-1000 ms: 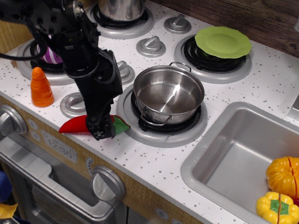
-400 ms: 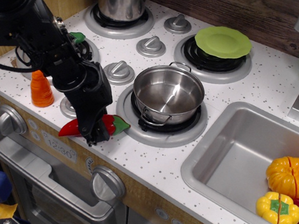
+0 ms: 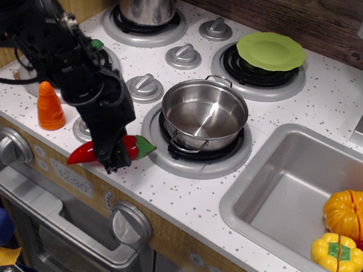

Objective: Put pepper in pot or pan

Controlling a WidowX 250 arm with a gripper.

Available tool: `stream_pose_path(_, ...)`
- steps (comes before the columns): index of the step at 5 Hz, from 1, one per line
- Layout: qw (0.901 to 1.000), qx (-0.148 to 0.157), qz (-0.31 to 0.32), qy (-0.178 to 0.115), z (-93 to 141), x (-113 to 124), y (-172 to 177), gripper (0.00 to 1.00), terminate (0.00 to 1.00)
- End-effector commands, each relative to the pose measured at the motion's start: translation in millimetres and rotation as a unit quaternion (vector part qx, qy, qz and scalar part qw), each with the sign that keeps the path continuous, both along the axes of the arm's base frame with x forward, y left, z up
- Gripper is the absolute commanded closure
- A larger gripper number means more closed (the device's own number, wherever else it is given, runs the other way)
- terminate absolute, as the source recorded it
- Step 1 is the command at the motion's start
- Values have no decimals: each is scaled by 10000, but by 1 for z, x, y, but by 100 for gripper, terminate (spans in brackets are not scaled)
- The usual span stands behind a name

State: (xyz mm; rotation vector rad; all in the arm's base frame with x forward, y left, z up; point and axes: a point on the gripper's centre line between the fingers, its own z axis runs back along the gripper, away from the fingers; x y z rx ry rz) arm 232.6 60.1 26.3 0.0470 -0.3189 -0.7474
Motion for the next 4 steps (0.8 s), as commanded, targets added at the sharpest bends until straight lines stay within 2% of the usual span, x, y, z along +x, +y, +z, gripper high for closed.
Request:
stream_pose_path(1, 9963, 814, -118, -250, 66, 20, -5, 100, 0)
stream_pose_path(2, 9935, 1017, -358, -377, 86, 41, -13, 100, 0)
stream_pose_path(3, 9913, 991, -597, -629, 84, 69, -29, 100, 0)
stream_pose_path(4, 9896, 982, -643, -837, 69, 91, -38, 100, 0)
